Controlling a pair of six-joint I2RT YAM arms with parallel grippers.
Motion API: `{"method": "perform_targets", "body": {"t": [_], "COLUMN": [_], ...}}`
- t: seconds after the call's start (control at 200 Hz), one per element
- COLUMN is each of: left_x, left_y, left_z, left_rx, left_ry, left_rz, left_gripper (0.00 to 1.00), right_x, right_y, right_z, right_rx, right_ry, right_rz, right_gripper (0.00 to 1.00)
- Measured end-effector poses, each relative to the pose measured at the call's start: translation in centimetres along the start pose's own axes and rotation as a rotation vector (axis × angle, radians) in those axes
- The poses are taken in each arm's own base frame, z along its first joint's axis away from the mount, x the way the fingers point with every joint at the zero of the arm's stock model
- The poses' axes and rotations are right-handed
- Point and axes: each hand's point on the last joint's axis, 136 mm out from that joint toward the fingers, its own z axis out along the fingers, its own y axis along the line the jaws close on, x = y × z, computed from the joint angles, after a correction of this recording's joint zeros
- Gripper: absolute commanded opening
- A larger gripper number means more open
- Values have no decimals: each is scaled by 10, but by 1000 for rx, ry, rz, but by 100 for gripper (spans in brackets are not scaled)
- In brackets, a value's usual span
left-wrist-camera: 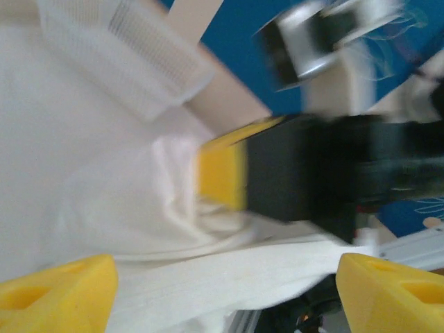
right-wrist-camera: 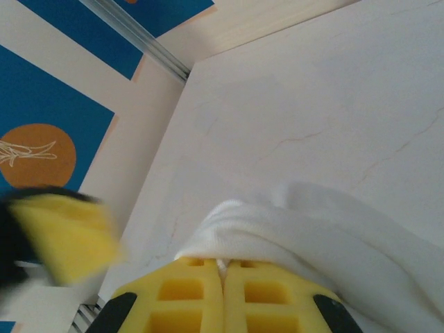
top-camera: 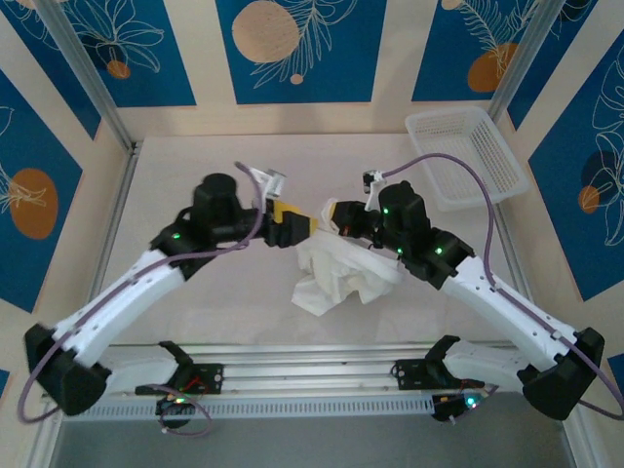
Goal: Fold the inside-out t-shirt
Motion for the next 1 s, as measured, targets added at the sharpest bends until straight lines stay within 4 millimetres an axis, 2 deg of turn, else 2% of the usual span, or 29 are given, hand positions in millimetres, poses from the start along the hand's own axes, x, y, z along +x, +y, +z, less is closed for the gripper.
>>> {"method": "perform_targets", "body": {"t": [0.04,0.08,0.12,0.165,0.2,0.28,0.35,0.435,0.505,0.58,0.63,0.74,0.79,0.84,0.91,1.0], "left_x": [14,30,42,55,63,75,87,109,127,132,124,108,101,92,77,54], "left_y": [15,30,41,49,52,63,80,108,140,171,187,212,215,209,187,144], "left_z": [15,30,40,48,50,50,44,28,5,-23,-42,-86,-99,-102,-90,-66], "left_rx": [-11,-27,-39,-49,-58,-106,-178,-280,-395,-519,-593,-740,-771,-750,-629,-418], "left_ry": [40,82,113,144,160,175,172,175,171,137,93,0,-21,-33,-38,-42], "left_rz": [-55,-117,-166,-199,-219,-244,-258,-291,-340,-375,-369,-373,-361,-356,-330,-274], "left_gripper": [83,71,48,16,0,0,0,0,0,16,26,41,45,46,49,57], "right_x": [0,-1,-1,-1,-1,-9,-26,-50,-68,-79,-81,-84,-84,-80,-71,-55], "right_y": [1,2,3,2,-1,-9,-24,-44,-56,-63,-65,-58,-52,-46,-38,-33], "right_z": [1,3,4,5,4,-1,-13,-33,-51,-66,-72,-79,-79,-77,-71,-59], "right_rx": [-4,-5,-5,0,8,30,61,95,107,97,85,35,-1,-41,-102,-151], "right_ry": [4,7,9,11,12,-11,-61,-134,-194,-229,-230,-232,-223,-204,-158,-84], "right_rz": [5,12,18,25,32,64,118,193,248,295,320,333,329,322,309,299], "right_gripper": [0,0,0,0,0,0,0,0,0,0,0,0,0,0,0,0]}}
